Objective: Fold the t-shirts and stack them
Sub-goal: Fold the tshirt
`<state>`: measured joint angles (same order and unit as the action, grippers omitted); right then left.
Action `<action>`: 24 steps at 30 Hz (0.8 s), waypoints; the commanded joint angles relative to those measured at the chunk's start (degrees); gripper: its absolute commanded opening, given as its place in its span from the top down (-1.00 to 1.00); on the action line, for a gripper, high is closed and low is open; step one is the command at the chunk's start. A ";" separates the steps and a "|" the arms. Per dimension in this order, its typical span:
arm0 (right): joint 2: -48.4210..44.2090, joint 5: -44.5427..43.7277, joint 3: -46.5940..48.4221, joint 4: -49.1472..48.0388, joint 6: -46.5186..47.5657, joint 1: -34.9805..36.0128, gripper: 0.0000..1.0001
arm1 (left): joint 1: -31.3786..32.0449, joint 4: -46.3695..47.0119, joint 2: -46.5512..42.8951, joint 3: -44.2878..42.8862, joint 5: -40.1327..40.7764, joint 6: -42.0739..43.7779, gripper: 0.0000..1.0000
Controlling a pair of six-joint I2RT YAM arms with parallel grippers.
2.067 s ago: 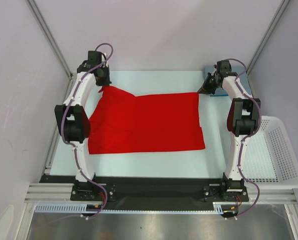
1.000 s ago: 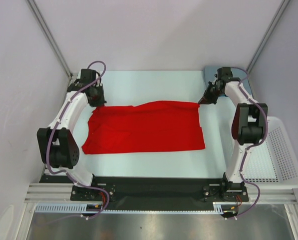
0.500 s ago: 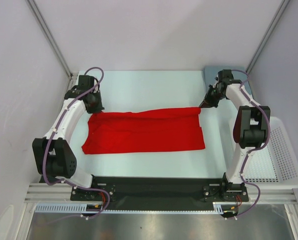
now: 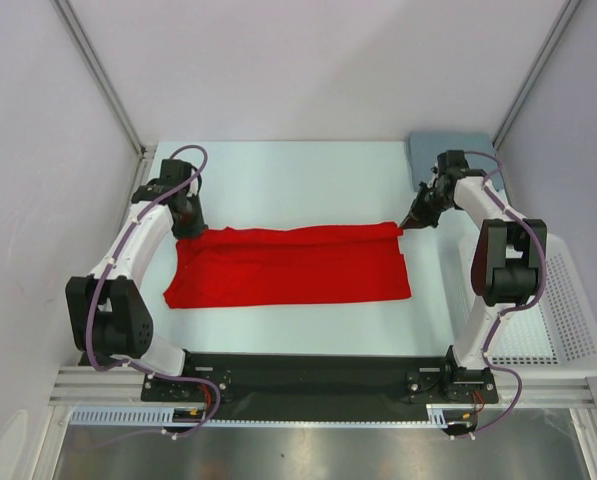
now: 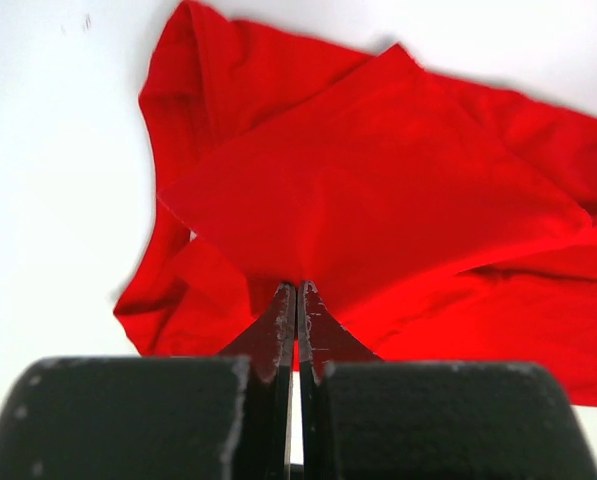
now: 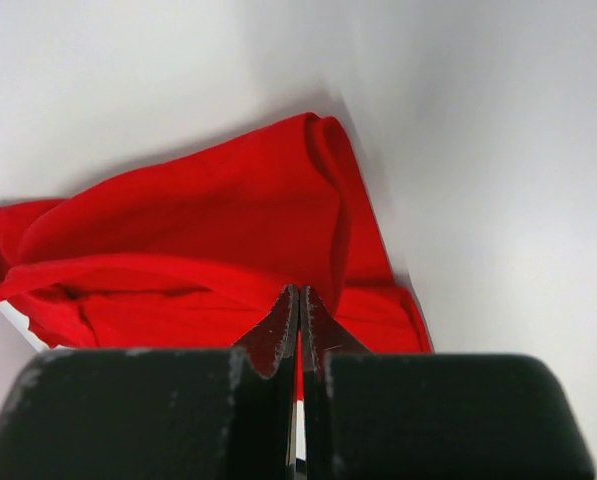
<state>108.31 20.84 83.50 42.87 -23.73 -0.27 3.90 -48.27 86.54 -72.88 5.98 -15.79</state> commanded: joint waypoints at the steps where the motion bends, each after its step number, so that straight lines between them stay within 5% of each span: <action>1: -2.93 -0.27 -1.15 0.02 0.52 0.10 1.00 | 0.23 -1.12 -2.61 1.16 2.02 -2.49 0.99; 24: -0.74 -1.86 -6.95 -0.60 3.07 0.10 1.00 | 0.23 -2.35 0.56 5.73 5.97 -4.25 0.95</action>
<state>108.29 19.97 76.71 42.13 -22.15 -0.27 3.90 -49.89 87.05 -67.81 9.43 -18.79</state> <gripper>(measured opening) 0.010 0.025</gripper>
